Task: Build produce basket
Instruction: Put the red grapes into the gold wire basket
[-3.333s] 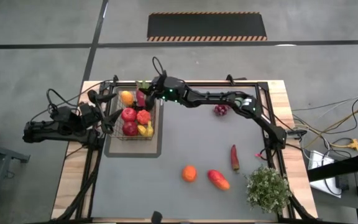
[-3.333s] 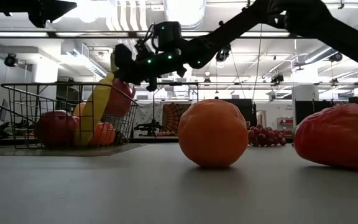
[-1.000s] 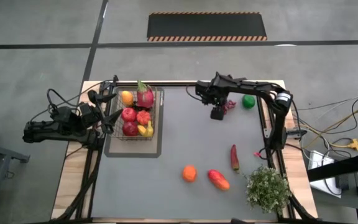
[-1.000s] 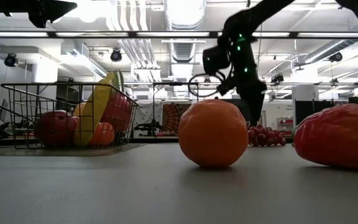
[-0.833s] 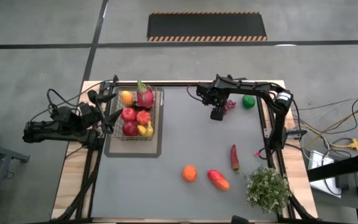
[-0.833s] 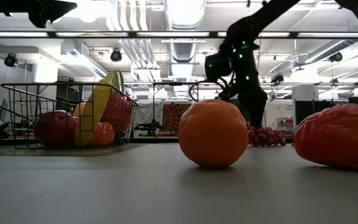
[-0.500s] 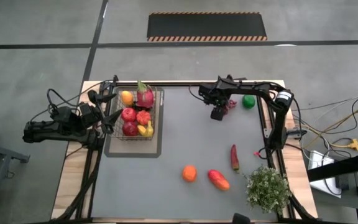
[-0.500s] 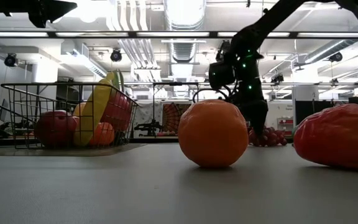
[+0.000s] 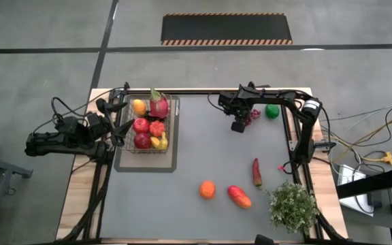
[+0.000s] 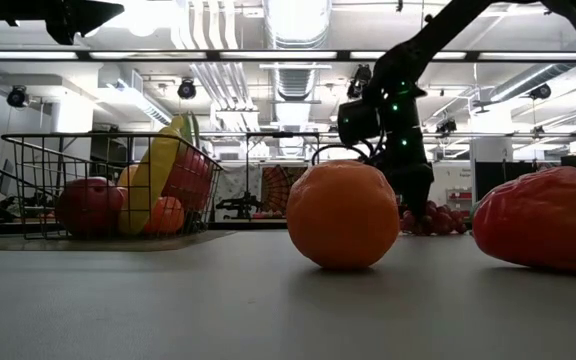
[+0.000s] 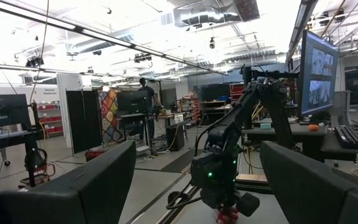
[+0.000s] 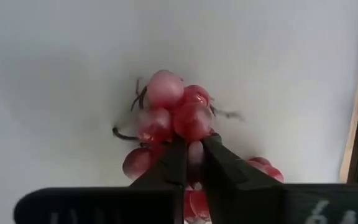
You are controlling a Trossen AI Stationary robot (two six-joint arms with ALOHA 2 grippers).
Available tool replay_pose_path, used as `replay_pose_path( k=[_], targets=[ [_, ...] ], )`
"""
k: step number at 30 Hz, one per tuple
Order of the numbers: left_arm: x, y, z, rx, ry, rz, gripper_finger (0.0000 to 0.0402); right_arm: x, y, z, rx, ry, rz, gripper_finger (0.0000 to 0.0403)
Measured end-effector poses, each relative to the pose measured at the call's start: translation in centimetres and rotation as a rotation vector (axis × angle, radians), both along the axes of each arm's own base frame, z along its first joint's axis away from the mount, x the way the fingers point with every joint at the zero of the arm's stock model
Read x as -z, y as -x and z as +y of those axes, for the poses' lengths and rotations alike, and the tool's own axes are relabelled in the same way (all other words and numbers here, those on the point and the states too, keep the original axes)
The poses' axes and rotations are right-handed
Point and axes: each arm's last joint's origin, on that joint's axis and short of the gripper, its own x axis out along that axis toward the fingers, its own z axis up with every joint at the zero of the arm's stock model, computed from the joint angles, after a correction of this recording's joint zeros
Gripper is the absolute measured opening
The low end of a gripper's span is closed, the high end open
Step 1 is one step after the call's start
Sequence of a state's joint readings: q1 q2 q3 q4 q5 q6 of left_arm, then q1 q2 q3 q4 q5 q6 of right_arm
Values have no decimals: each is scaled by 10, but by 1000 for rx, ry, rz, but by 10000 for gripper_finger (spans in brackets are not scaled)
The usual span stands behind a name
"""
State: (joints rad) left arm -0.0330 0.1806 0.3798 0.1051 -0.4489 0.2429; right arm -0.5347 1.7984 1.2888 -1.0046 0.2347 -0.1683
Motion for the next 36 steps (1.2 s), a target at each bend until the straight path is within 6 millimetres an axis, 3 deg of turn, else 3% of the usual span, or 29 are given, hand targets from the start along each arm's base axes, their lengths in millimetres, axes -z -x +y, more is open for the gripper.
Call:
replay_pose_path(
  k=[4,9,15,21,30,36],
  targets=[
    [0,0,0,0,0,0,325,-9,1,2,-2,9,-30,16],
    [0,0,0,0,1,0,325,-39,2,11,16,71,-154,15],
    [0,0,0,1,1,0,325,-86,-7,32,-1,122,-498,14],
    [0,0,0,1,2,-1,325,-112,-18,64,-53,209,-854,13],
    [0,0,0,11,33,-18,325,-106,-34,111,-77,224,-1449,13],
    [-1,0,-1,68,32,-33,325,-95,-46,131,-92,186,-1675,13]
  ],
)
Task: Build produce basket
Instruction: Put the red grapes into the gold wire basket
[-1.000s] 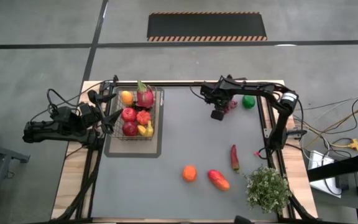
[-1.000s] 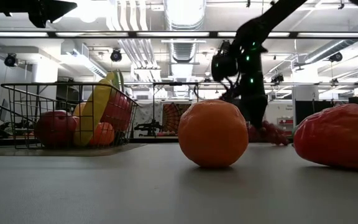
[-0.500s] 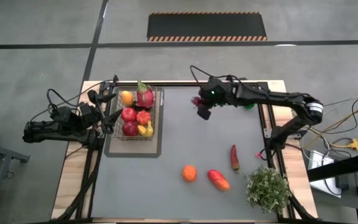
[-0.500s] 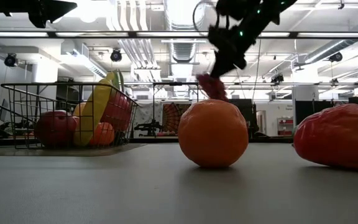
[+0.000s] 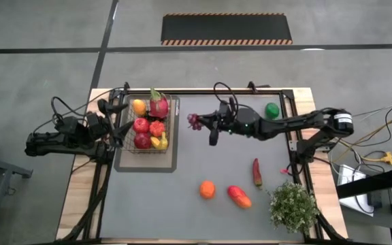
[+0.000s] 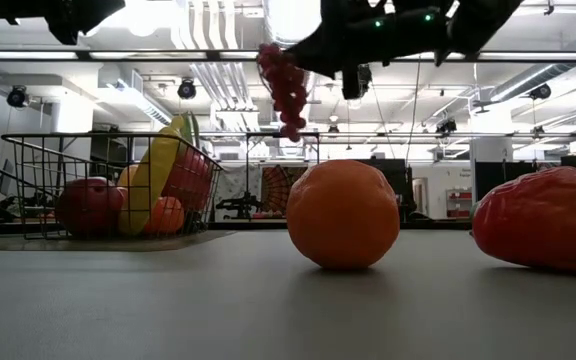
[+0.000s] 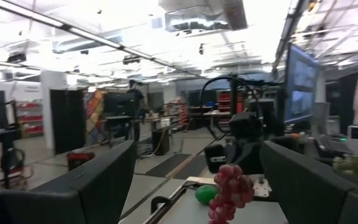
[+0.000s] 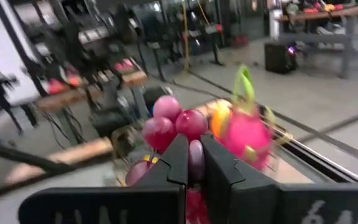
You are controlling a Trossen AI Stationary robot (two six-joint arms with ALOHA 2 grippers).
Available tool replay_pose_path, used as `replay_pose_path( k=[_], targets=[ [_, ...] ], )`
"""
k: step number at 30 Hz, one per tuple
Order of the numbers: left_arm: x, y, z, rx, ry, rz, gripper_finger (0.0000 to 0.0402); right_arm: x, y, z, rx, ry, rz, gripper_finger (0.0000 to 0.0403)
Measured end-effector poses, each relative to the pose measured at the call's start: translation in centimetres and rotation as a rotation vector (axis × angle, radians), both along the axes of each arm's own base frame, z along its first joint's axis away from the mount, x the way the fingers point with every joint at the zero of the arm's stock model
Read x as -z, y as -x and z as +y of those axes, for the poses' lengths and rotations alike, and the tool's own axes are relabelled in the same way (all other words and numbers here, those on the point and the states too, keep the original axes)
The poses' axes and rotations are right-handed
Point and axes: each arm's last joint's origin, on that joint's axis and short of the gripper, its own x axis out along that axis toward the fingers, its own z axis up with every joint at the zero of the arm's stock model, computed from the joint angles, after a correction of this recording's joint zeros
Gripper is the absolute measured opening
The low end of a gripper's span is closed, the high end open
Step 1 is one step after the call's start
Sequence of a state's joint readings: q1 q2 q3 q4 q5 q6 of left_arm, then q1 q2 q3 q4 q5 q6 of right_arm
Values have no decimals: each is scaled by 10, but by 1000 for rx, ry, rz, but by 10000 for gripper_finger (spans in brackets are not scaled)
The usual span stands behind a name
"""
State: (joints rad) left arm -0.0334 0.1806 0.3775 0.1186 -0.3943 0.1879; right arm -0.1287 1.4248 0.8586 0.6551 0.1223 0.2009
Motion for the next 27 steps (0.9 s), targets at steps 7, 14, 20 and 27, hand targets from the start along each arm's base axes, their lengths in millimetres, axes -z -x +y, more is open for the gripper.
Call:
replay_pose_path(
  k=[7,14,20,27],
  targets=[
    [1,-1,-1,23,-6,-5,325,12,-29,11,-82,-20,-96,13],
    [1,-1,-1,23,-9,-4,325,6,-75,12,-211,-14,-142,13],
    [1,1,-1,25,-9,-8,325,4,-115,12,-327,-33,-167,13],
    [0,3,-1,27,-10,-22,325,18,-153,1,-307,-6,-179,13]
  ],
)
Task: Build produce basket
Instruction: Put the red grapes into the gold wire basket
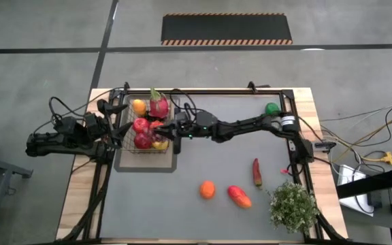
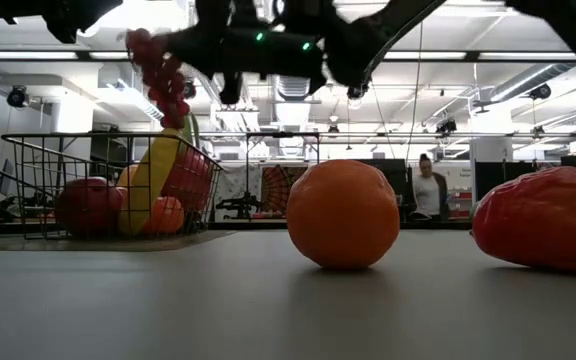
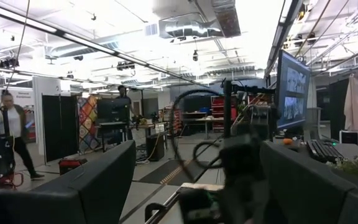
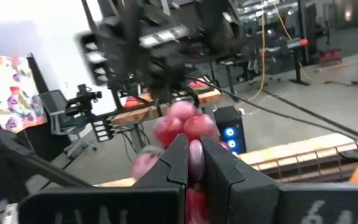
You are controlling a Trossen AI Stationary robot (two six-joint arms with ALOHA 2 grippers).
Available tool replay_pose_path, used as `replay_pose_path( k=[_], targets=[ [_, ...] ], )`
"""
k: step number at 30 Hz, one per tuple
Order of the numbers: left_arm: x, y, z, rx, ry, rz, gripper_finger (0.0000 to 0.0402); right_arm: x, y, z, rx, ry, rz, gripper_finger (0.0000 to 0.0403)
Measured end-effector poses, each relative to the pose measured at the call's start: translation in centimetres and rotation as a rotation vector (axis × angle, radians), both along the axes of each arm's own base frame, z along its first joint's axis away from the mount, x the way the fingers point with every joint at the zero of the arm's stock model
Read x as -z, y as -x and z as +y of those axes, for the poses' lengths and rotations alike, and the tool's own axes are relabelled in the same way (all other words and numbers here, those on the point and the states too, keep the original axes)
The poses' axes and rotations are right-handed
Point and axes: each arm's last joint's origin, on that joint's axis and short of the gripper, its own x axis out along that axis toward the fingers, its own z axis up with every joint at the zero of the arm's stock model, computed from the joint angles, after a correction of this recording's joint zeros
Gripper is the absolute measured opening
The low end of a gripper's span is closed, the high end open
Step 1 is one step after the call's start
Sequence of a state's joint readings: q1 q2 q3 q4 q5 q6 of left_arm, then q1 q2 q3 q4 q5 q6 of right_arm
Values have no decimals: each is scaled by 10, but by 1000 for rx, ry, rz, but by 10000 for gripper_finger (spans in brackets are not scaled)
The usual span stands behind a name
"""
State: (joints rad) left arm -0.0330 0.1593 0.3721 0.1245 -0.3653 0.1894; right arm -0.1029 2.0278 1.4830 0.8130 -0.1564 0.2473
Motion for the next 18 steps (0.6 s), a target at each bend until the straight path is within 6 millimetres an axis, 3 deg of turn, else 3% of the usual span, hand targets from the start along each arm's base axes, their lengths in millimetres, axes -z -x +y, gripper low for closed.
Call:
replay_pose_path(
  k=[9,18],
  targets=[
    [0,2,0,0,0,-12,325,32,-24,-27,40,-65,47,23],
    [0,3,0,0,0,-14,325,39,-23,-41,62,-122,118,149]
  ],
)
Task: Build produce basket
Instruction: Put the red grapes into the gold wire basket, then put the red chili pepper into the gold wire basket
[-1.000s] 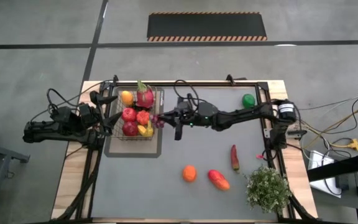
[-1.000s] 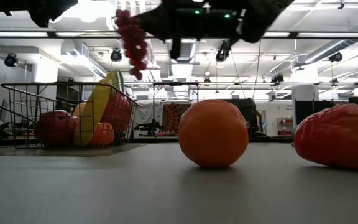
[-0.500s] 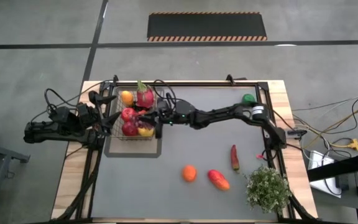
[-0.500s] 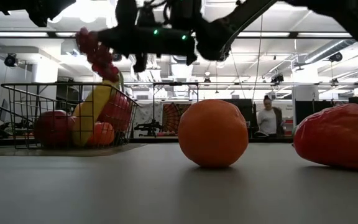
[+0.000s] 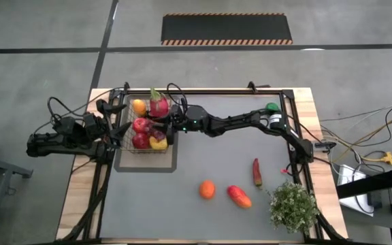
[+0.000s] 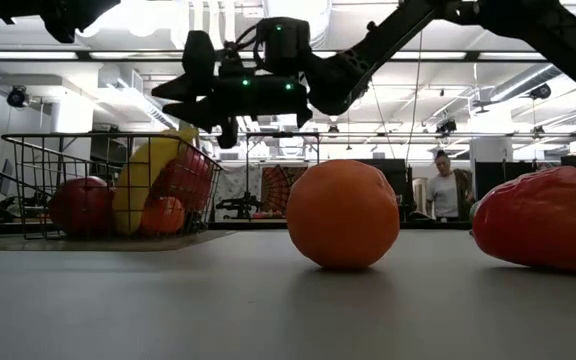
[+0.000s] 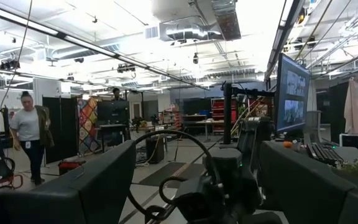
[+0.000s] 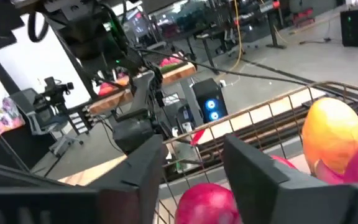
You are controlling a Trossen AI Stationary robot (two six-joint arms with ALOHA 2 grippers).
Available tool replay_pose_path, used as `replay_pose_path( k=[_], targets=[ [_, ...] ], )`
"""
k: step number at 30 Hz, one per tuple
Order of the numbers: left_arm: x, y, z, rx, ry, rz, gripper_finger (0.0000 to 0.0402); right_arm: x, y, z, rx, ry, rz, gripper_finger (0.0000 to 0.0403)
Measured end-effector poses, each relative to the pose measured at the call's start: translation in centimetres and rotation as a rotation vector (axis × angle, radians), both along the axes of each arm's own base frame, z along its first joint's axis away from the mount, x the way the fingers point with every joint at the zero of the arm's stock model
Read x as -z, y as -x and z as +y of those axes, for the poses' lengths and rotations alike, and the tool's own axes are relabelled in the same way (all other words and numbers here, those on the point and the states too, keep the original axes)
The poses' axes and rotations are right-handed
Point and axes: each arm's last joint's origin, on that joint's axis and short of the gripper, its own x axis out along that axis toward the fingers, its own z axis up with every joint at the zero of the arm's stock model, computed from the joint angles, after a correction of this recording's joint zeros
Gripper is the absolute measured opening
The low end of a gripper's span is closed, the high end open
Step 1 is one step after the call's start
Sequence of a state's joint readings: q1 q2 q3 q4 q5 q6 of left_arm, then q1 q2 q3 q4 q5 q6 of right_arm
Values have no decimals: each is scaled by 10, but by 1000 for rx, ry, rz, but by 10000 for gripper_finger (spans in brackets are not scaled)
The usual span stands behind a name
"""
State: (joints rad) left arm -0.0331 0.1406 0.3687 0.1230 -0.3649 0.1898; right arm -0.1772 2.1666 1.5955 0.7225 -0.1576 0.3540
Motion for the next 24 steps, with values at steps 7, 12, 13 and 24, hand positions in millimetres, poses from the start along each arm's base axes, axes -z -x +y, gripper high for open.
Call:
replay_pose_path(
  k=[7,12,13,24],
  targets=[
    [1,-1,0,0,0,4,325,-15,6,1,-18,44,69,215],
    [1,-1,0,0,0,3,325,-49,25,7,-71,117,229,223],
    [1,-1,0,0,0,3,325,-56,31,10,-73,130,276,222],
    [1,-1,0,0,0,3,325,-60,86,64,-72,268,604,205]
  ],
)
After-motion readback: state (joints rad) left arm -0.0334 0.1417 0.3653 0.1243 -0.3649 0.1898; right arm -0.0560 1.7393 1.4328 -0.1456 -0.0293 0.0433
